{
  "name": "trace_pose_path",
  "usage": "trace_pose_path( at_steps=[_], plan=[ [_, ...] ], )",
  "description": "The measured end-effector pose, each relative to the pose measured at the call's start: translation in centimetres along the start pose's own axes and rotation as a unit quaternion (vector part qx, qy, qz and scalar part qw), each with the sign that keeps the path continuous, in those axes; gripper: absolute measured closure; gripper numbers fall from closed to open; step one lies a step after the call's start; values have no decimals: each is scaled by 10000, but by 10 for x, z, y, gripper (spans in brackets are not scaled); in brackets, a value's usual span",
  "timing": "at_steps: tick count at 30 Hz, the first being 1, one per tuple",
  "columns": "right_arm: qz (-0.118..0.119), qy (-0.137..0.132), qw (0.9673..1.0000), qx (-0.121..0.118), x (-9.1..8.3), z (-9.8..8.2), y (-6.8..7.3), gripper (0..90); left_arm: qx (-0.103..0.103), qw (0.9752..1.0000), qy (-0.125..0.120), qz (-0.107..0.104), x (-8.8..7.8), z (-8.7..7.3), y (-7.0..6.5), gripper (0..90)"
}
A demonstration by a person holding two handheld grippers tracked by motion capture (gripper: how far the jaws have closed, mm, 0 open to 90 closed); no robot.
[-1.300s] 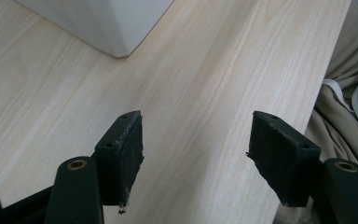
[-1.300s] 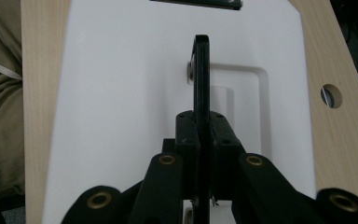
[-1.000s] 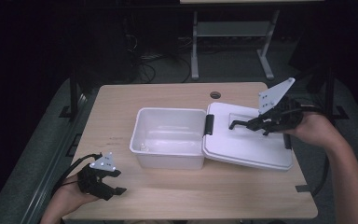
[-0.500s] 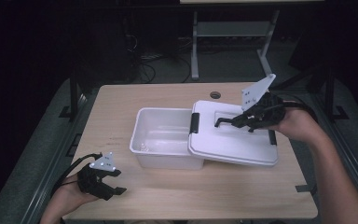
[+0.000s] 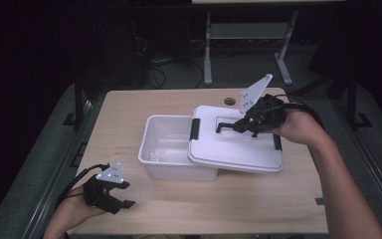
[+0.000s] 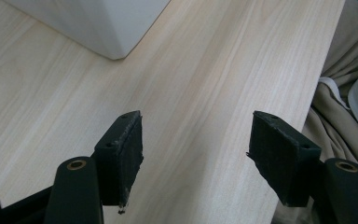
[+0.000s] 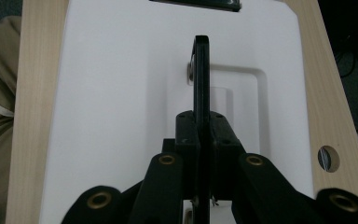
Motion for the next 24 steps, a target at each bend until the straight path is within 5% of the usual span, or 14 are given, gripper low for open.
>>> trace_pose_path(
  at_steps=[24],
  plan=[
    [69,-73,9991,-407,16,61,-5,841,7,10000,-9,-21,1,0,-1,342]
  ],
)
Point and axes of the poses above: each handheld gripper's, and its own axes: x roughly forward along the jaws, z roughly out of its top, y roughly to its left, the point moved 7 cm from there along x, roughly forward along the jaws, and after that the axes turned 14 degrees about y, right-handed, at the moved point
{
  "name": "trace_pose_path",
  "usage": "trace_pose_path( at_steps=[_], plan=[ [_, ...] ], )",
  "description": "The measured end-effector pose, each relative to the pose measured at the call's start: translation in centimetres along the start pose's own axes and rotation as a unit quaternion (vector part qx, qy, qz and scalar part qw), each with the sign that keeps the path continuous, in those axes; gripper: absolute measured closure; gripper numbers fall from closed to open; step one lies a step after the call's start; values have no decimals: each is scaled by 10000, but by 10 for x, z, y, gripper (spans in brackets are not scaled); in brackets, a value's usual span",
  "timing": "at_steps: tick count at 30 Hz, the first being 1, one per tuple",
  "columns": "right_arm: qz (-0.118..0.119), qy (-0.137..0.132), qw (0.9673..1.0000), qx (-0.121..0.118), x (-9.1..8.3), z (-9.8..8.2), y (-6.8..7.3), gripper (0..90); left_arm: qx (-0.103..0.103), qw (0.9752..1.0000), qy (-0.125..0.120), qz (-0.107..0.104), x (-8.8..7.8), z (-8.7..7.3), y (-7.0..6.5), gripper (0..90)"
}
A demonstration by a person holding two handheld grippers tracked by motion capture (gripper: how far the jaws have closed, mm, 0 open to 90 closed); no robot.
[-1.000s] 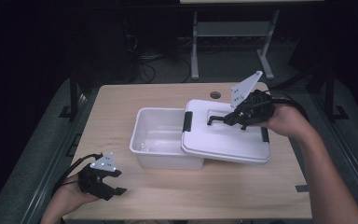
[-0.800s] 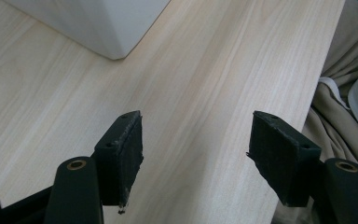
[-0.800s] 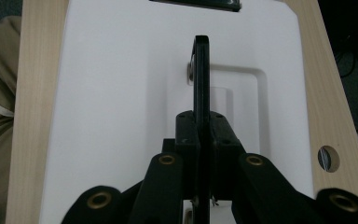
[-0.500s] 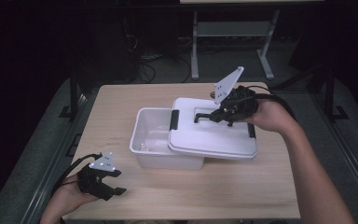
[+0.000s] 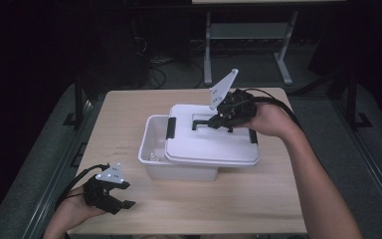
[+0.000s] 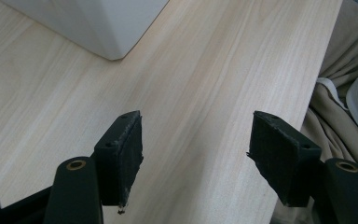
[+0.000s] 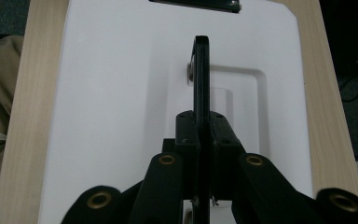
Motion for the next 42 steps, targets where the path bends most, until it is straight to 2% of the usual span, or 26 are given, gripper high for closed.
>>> trace_pose_path(
  at_steps=[17,21,23,30,37,42],
  plan=[
    [135,-38,9999,-59,21,30,-6,840,-11,10000,-24,-2,0,0,0,331],
    [192,23,9998,-99,25,36,-5,840,15,10000,-5,4,2,1,-1,329],
    [138,15,9998,-130,26,39,-6,841,15,10000,5,-9,3,1,-1,326],
    [170,-103,9998,-95,30,49,-9,841,11,10000,-28,16,1,1,-1,324],
    [241,-6,9996,-110,40,57,-10,840,13,10000,-14,-21,3,1,-2,324],
    [282,-35,9995,-131,46,66,-11,841,26,10000,-34,-6,1,0,-1,324]
  ],
)
Point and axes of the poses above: each handheld gripper's, and its own axes: x roughly forward along the jaws, z roughly out of its top, y roughly to its left, the point moved 7 cm from there along x, roughly forward along the jaws, and after that the axes turned 14 degrees about y, right-handed, at the moved point
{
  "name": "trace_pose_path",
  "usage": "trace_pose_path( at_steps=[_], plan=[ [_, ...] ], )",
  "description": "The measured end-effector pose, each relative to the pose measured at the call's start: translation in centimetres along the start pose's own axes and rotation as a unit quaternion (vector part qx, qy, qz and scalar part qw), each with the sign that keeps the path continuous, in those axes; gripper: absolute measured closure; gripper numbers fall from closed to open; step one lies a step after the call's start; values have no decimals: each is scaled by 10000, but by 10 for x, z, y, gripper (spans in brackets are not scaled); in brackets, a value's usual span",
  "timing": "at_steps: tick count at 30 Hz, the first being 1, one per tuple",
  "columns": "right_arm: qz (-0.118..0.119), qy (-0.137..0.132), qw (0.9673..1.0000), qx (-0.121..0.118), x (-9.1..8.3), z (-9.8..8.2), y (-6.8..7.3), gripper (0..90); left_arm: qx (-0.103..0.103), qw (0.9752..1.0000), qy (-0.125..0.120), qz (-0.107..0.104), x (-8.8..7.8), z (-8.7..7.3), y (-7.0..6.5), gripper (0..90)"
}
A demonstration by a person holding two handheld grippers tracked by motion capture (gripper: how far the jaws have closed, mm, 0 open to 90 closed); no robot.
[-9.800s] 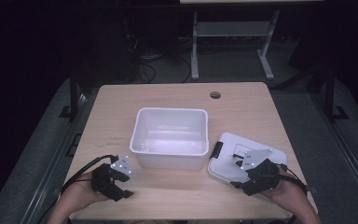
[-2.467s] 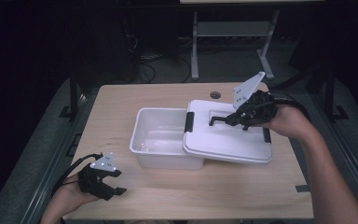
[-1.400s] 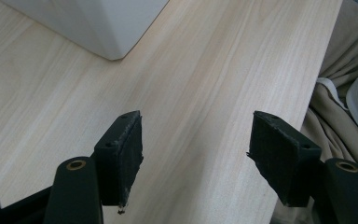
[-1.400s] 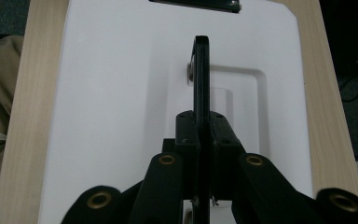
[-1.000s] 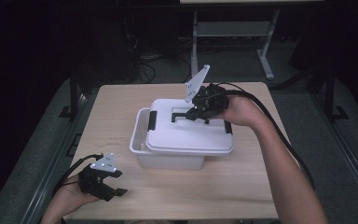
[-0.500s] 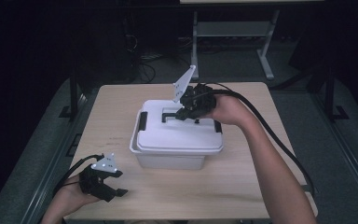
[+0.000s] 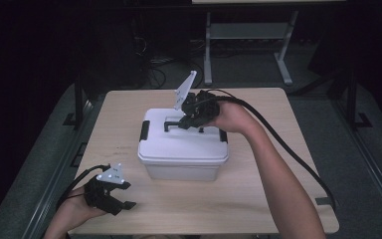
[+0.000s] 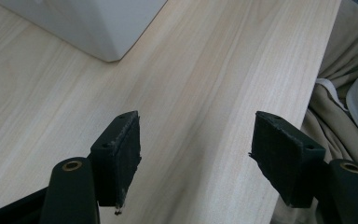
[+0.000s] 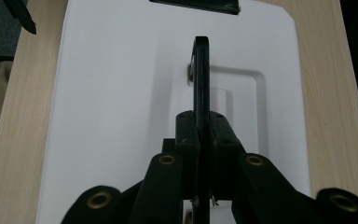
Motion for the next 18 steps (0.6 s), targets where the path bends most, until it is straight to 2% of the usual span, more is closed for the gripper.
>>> trace_pose_path(
  at_steps=[6,18],
  plan=[
    [30,92,9999,36,10,1,-2,840,-5,10000,-8,4,0,0,0,324],
    [46,41,9999,145,21,4,-9,840,-38,10000,-40,-8,-1,-1,1,324]
  ],
)
Point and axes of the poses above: each handheld gripper's, and its own axes: x roughly forward along the jaws, z roughly out of its top, y roughly to its left, the point moved 7 cm from there along x, roughly forward along the jaws, and after that the axes turned 14 degrees about y, right-handed, at the moved point
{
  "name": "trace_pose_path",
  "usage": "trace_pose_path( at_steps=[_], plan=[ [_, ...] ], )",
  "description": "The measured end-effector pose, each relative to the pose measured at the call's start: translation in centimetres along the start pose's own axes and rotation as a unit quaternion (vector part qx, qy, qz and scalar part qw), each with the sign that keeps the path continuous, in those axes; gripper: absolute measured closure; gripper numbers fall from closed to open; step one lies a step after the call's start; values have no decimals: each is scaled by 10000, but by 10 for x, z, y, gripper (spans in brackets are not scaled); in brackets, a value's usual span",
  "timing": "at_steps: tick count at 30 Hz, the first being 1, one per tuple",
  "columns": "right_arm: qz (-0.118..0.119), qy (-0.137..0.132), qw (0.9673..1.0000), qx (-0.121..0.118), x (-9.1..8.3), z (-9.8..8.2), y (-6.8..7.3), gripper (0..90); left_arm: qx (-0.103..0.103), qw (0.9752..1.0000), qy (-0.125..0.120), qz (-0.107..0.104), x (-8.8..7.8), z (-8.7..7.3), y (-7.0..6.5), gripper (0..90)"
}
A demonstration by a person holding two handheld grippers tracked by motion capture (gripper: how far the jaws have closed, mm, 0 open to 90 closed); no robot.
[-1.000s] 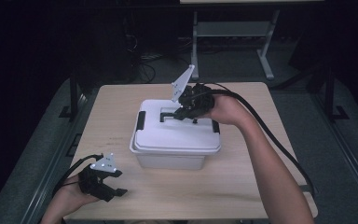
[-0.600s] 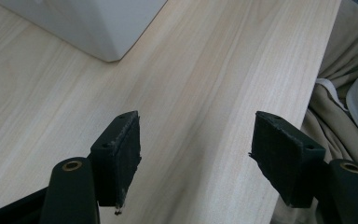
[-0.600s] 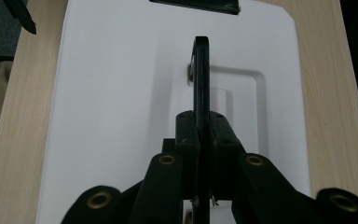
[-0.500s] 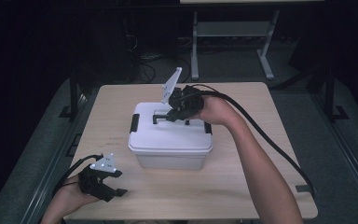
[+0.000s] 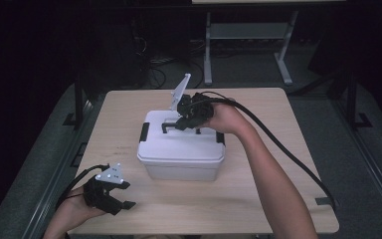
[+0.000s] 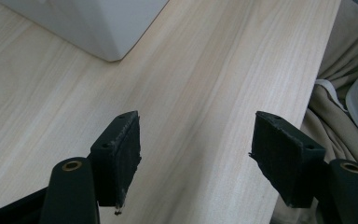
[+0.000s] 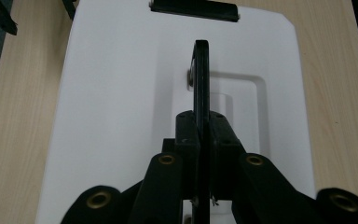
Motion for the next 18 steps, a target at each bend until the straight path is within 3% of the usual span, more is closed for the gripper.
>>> trace_pose_path(
  at_steps=[18],
  plan=[
    [147,-8,9998,142,9,-2,2,834,14,10000,-9,-21,1,1,0,324]
  ],
)
Point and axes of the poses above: each handheld gripper's, and its own axes: x roughly forward along the jaws, z roughly out of its top, y roughly to its left, the point moved 7 cm from there along x, roughly forward along the jaws, and after that the axes turned 14 degrees about y, right-handed, at the moved point
